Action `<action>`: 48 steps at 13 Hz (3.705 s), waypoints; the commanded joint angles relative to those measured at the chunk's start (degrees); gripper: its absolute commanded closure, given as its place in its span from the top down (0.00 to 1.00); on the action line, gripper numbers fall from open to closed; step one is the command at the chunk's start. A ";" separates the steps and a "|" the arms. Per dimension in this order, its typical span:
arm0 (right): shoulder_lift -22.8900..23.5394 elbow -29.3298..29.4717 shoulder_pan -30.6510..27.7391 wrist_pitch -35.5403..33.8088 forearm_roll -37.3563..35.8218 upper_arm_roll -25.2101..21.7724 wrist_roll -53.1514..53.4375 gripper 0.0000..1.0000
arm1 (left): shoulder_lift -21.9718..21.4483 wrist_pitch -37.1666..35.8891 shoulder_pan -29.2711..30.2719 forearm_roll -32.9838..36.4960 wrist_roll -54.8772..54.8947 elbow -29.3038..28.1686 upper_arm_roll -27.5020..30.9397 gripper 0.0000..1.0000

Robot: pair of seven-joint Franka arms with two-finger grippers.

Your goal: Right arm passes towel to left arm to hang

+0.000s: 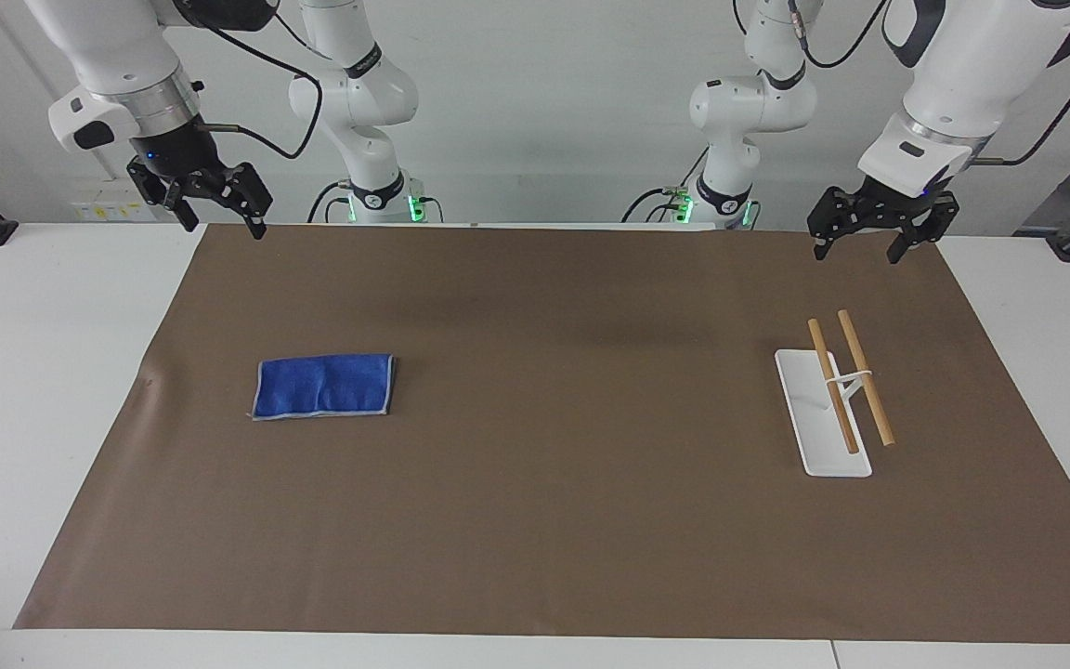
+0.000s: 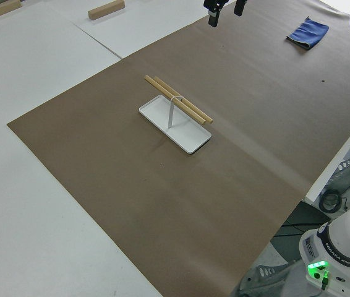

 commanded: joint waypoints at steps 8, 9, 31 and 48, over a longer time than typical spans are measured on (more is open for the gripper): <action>2.81 -16.56 0.59 21.64 -0.35 0.61 -3.32 1.00 | -1.55 -0.42 0.49 0.56 0.88 -1.62 -0.18 1.00; 3.78 -19.03 1.03 26.13 -0.26 0.61 -3.32 1.00 | -1.55 -0.42 0.49 0.56 0.88 -1.62 -0.18 1.00; 13.89 -37.51 1.21 53.60 0.53 0.70 -12.47 1.00 | -1.55 -0.42 0.58 0.56 0.88 -1.62 -0.18 1.00; 13.02 -30.50 1.82 44.65 0.70 2.88 -13.26 0.00 | -1.55 -0.42 0.58 0.47 0.88 -1.62 -0.27 1.00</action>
